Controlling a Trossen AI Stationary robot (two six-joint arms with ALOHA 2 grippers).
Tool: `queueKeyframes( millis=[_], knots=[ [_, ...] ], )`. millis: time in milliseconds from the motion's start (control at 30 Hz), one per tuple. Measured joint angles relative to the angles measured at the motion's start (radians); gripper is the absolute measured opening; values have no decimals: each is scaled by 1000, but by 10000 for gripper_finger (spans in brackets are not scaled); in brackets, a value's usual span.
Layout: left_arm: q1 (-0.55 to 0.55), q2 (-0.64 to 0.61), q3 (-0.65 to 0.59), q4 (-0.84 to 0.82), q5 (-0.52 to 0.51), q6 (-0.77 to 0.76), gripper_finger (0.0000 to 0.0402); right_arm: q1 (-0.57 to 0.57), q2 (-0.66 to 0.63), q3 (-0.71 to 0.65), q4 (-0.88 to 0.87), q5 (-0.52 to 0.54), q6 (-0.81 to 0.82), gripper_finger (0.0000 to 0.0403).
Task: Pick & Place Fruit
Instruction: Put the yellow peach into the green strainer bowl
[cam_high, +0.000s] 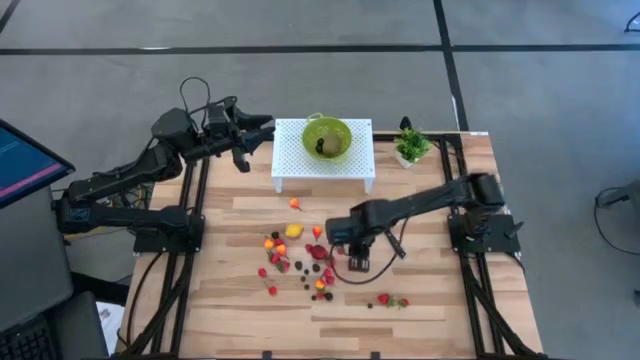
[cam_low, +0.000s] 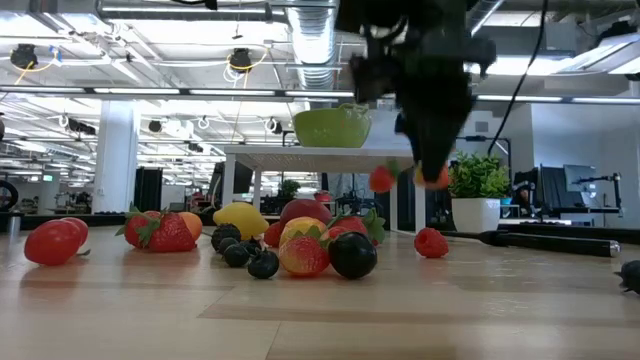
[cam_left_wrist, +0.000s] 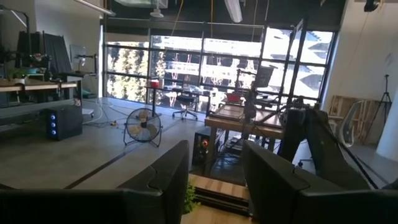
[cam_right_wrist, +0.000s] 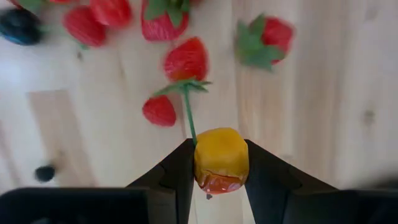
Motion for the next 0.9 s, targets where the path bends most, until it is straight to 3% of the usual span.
queueKeyframes(
  millis=[267,533,900],
  knots=[
    [0,0,0,7,0,0,142,10,131,1,-25,-6,-28,113],
    [0,0,0,15,0,0,142,10,151,1,-26,-8,-45,120],
    [0,0,0,15,0,0,142,9,153,1,-62,-8,-38,201]
  ],
)
